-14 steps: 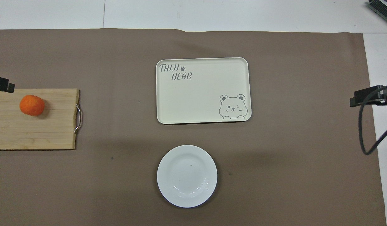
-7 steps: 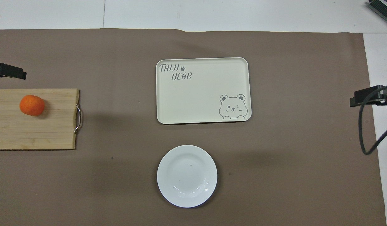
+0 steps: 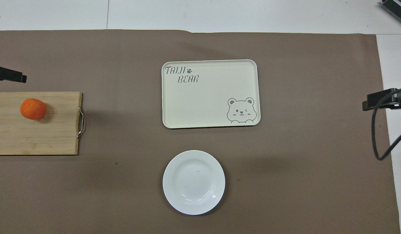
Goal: Place orange and plate with both arms
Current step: 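Reach the left gripper to the orange on the cutting board and grasp it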
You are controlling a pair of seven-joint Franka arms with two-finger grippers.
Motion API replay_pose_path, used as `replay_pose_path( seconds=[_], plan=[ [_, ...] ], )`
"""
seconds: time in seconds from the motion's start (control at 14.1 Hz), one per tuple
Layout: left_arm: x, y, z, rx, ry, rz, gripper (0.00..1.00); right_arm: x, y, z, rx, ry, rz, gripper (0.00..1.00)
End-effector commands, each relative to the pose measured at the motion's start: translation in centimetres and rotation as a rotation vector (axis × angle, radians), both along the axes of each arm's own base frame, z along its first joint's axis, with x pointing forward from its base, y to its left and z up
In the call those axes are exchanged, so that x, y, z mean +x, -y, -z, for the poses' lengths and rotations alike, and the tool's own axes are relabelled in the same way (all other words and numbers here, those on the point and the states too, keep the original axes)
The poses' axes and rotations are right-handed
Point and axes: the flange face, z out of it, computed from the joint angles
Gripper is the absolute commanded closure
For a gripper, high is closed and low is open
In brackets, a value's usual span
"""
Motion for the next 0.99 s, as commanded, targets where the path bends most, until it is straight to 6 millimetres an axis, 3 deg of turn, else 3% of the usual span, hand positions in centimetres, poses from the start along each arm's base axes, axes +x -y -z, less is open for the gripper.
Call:
replay_pose_path(
  seconds=[0.0,0.5,0.71,0.92],
  plan=[
    [0.9,-1.8,4.2,-0.002,-0.003,0.094,0.00,-0.5,-0.1,0.0,-0.008,-0.007,0.020,0.00],
    [-0.5,-4.7,12.0,0.010,-0.037,0.145,0.00,-0.5,-0.2,0.0,-0.008,-0.007,0.019,0.00],
    [-1.6,-5.7,13.6,0.012,-0.050,0.175,0.00,-0.5,-0.1,0.0,-0.008,-0.007,0.020,0.00],
    [-2.3,-5.2,15.1,0.005,-0.072,0.179,0.00,-0.5,0.0,0.0,-0.008,-0.007,0.022,0.00]
  ],
)
